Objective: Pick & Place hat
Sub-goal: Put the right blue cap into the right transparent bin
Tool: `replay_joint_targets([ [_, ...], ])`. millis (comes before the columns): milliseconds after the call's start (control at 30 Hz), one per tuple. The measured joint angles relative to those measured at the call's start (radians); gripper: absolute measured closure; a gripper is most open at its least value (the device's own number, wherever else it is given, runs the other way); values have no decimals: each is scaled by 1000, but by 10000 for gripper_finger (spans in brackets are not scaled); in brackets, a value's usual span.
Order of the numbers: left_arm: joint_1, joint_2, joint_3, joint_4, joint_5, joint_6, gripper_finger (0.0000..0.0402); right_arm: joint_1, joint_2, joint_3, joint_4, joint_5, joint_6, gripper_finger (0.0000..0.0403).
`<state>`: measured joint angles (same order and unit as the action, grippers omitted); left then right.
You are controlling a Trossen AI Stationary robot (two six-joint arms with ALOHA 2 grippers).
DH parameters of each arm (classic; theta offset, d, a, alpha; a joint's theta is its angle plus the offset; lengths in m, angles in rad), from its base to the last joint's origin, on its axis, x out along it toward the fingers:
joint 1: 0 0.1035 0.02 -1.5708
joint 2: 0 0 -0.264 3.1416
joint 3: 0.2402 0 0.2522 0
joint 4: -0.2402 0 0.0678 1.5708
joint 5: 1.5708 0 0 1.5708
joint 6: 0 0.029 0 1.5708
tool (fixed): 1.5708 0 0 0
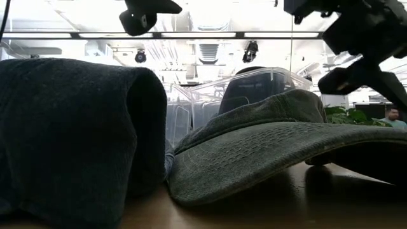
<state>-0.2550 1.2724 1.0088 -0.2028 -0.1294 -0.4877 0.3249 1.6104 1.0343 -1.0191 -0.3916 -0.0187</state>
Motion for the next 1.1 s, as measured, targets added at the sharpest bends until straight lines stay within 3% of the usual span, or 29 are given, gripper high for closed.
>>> replay_joint_targets([
  [133,-16,13,-3,1,-36,0,296,-26,5,-41,32,-56,-21,237],
  [600,-17,107,-60,19,-23,-72,296,-110,49,-75,67,-215,-133,239],
  [933,-16,113,-60,30,-21,-73,296,-111,140,-74,65,-254,-190,239],
  [1100,-15,113,-61,30,-22,-69,296,-109,153,-74,65,-385,-187,241],
])
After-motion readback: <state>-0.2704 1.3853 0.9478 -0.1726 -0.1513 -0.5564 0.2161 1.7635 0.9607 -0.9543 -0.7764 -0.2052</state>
